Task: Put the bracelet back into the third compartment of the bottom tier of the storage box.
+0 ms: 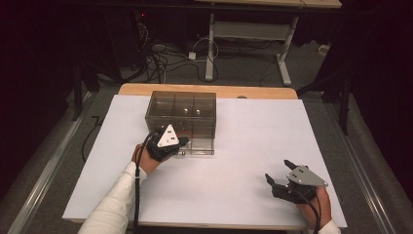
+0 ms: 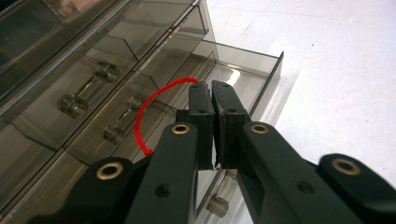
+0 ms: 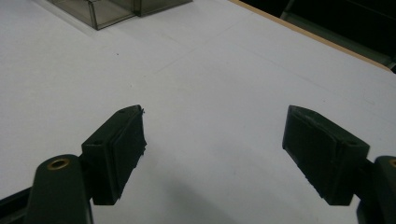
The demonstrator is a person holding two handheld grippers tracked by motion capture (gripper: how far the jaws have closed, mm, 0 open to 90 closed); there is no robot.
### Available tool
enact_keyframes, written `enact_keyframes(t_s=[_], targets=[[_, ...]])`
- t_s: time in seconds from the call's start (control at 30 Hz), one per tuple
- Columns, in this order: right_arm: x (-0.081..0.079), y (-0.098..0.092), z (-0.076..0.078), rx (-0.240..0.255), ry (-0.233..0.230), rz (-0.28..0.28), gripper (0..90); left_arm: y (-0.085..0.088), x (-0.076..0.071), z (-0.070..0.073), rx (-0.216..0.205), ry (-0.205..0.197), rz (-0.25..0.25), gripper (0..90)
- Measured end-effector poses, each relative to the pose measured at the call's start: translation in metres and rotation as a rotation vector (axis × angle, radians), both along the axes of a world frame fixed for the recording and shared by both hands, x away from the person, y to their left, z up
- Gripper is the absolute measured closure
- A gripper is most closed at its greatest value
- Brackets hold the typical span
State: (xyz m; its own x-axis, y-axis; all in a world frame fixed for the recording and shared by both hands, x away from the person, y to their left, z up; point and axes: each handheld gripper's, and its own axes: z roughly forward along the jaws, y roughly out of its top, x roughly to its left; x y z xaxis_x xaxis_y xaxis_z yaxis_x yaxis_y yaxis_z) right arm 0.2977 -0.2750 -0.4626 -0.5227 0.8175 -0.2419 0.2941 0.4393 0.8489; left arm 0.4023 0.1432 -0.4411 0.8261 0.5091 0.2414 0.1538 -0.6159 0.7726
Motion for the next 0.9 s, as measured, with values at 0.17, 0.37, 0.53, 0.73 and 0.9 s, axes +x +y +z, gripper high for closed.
enact_keyframes(t_s=[0.17, 0.37, 0.53, 0.73, 0.9], targets=[[0.000, 0.000, 0.000, 0.000, 0.001, -0.001, 22.3, 0.000, 0.000, -0.001, 0.005, 0.001, -0.004, 84.9], [0.000, 0.001, 0.000, -0.002, 0.002, 0.001, 22.3, 0.002, 0.002, -0.005, 0.005, 0.026, -0.006, 84.9], [0.000, 0.002, -0.001, -0.004, 0.004, 0.002, 22.3, 0.002, 0.002, -0.011, 0.034, 0.037, -0.011, 84.9], [0.000, 0.001, -0.001, -0.005, 0.004, 0.000, 22.3, 0.003, 0.003, -0.014, 0.043, 0.044, -0.004, 84.9], [0.000, 0.001, -0.001, -0.007, 0.001, 0.002, 22.3, 0.004, 0.006, -0.017, 0.050, 0.061, 0.001, 84.9]])
